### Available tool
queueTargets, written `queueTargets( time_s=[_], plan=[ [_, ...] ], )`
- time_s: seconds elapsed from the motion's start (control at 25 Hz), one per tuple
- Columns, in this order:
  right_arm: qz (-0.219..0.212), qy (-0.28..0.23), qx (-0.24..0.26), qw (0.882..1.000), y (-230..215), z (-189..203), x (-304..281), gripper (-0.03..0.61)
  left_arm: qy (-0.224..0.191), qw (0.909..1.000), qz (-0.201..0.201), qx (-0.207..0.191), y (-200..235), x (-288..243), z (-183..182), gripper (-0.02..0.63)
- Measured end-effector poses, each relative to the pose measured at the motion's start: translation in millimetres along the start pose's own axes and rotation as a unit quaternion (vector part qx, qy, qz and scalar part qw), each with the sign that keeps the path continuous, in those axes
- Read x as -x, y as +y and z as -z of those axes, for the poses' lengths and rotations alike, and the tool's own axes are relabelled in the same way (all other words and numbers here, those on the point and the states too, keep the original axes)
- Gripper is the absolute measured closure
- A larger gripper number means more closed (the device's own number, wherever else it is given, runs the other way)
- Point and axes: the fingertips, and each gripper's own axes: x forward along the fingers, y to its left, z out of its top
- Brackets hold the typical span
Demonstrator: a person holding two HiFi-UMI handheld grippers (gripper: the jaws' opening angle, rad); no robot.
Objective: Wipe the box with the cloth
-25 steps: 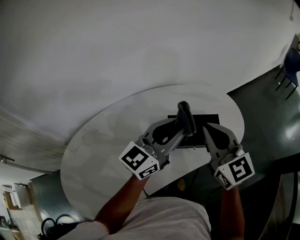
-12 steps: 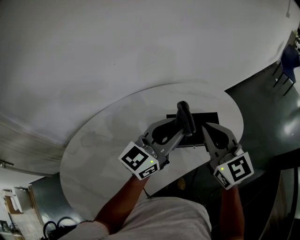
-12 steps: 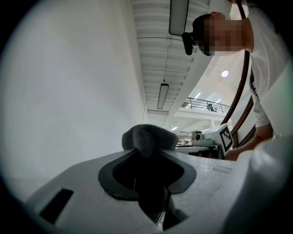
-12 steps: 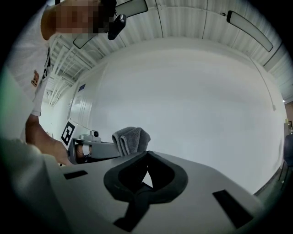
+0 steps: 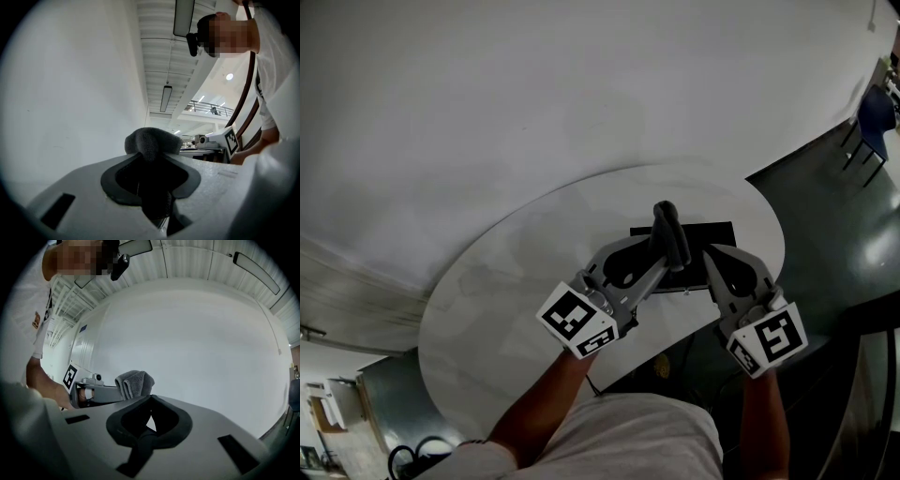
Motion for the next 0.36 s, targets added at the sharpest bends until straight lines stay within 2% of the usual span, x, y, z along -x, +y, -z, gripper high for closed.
queueTargets(
  time_s=[0.36],
  plan=[
    [0.002, 0.004, 0.001, 1.000, 0.5, 0.6, 3.6, 0.566, 0.000, 1.0000, 0.002, 0.000, -1.7, 0.2, -0.7, 0.506]
  ],
)
